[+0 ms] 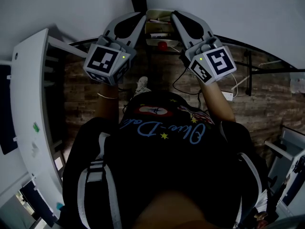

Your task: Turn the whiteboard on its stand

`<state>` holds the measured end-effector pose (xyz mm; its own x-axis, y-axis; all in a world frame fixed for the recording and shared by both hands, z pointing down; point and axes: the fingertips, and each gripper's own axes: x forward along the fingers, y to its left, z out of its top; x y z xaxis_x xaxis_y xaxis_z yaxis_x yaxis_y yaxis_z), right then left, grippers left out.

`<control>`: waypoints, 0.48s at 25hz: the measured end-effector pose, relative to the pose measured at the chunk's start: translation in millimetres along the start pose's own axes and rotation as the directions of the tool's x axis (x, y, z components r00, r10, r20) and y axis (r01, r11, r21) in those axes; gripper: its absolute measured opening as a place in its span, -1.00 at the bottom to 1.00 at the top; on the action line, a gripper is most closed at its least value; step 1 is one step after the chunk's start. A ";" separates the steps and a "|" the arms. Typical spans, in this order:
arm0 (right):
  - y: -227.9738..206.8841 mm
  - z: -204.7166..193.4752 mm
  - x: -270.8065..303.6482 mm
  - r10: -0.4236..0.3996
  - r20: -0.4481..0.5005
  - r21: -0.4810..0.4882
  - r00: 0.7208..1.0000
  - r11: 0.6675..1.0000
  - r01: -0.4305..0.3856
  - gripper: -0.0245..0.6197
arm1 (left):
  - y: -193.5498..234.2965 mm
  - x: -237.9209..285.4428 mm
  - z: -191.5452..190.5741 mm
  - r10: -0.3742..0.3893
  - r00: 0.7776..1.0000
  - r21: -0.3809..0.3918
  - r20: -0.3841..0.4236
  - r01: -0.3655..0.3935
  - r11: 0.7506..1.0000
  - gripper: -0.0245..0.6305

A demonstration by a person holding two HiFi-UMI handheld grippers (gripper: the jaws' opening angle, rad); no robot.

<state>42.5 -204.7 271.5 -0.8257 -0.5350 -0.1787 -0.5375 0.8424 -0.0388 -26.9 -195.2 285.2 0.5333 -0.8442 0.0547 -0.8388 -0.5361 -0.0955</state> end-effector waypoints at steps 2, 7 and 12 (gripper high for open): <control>2.4 0.7 -3.0 0.008 0.001 0.000 1.000 1.000 -0.008 -0.85 | -2.6 -2.7 1.6 0.015 1.000 -0.001 0.008 -0.015 1.000 -0.88; 9.9 -0.9 -8.8 0.028 -0.009 0.003 1.000 1.000 -0.028 -0.85 | -10.1 -12.4 6.4 0.010 0.998 -0.076 0.054 -0.006 0.997 -0.88; 11.9 -0.6 -19.6 0.047 -0.009 0.008 0.999 0.999 -0.047 -0.85 | -17.1 -17.0 4.1 0.053 0.997 -0.059 0.047 -0.051 0.997 -0.88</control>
<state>52.2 -184.2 275.1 -0.8516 -0.4952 -0.1717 -0.4966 0.8671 -0.0378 -21.2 -171.6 281.8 0.4922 -0.8705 0.0032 -0.8698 -0.4919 -0.0390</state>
